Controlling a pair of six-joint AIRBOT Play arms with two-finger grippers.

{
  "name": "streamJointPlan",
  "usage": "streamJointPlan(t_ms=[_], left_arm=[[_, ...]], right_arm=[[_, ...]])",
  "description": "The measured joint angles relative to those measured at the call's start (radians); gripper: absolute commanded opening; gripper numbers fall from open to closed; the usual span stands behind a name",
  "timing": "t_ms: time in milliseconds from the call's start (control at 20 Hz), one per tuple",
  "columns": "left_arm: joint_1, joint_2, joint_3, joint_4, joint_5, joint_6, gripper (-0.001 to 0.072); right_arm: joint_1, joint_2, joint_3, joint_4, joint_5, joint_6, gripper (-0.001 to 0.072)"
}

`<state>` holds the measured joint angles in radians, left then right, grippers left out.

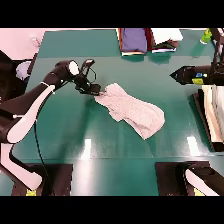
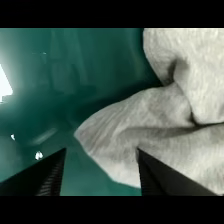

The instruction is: Fold the shirts.

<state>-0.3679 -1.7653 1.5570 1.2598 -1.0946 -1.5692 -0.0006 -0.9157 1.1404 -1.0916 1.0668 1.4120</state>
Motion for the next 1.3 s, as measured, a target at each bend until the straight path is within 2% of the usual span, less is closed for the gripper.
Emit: streamJointPlan(t_ms=[50,100,150,200,450,500,550,600,700,900,1000,1050,1100,1150,1200,1300], left_arm=[[0.001,-0.01,-0.001,-0.021,0.005,0.0,0.0519],[0.002,-0.018,-0.001,-0.038,0.01,0.001,0.0333],[0.002,-0.024,-0.002,-0.047,0.01,0.001,0.009],[0.003,-0.027,-0.001,-0.058,0.01,0.005,0.0023],[0.004,-0.033,0.051,-0.055,-0.026,0.045,0.0023],[0.004,-0.034,0.066,-0.045,-0.036,0.049,0.0023],[0.004,-0.034,0.08,-0.035,-0.045,0.051,0.0023],[0.004,-0.034,0.09,-0.027,-0.056,0.053,0.0023],[0.004,-0.034,0.103,-0.017,-0.066,0.056,0.0023],[0.004,-0.034,0.113,-0.008,-0.074,0.059,0.0023],[0.004,-0.034,0.115,-0.006,-0.077,0.06,0.0023],[0.004,-0.034,0.115,-0.005,-0.08,0.06,0.0023],[0.004,-0.034,0.116,-0.004,-0.082,0.06,0.0023],[0.004,-0.034,0.116,-0.003,-0.087,0.06,0.0023],[0.004,-0.034,0.116,-0.002,-0.088,0.06,0.0023],[0.004,-0.034,0.117,0.008,-0.098,0.06,0.0022]], right_arm=[[0.0,0.0,-0.002,0.0,-0.001,0.001,0.0014],[0.0,0.0,-0.004,0.0,-0.002,0.001,0.0014],[0.0,0.0,-0.006,0.0,-0.002,0.002,0.0013],[0.0,0.0,-0.006,0.0,-0.002,0.002,0.0013],[-0.01,0.001,-0.05,-0.075,0.097,0.037,0.0014],[-0.023,0.001,-0.085,-0.103,0.129,0.051,0.0041],[-0.038,0.001,-0.126,-0.124,0.155,0.066,0.0335],[-0.059,0.001,-0.177,-0.139,0.175,0.074,0.0554],[-0.098,-0.01,-0.281,-0.153,0.191,0.093,0.0554],[-0.109,-0.085,-0.443,-0.083,0.124,0.1,0.0552],[-0.075,-0.137,-0.477,-0.035,0.061,0.095,0.0443],[-0.055,-0.165,-0.481,-0.022,0.031,0.093,0.0422],[-0.037,-0.19,-0.479,-0.013,0.006,0.092,0.0262],[-0.018,-0.214,-0.47,-0.003,-0.01,0.09,0.0046],[-0.002,-0.233,-0.458,-0.002,-0.025,0.089,0.0013],[0.027,-0.259,-0.427,-0.022,-0.043,0.088,0.0012]])
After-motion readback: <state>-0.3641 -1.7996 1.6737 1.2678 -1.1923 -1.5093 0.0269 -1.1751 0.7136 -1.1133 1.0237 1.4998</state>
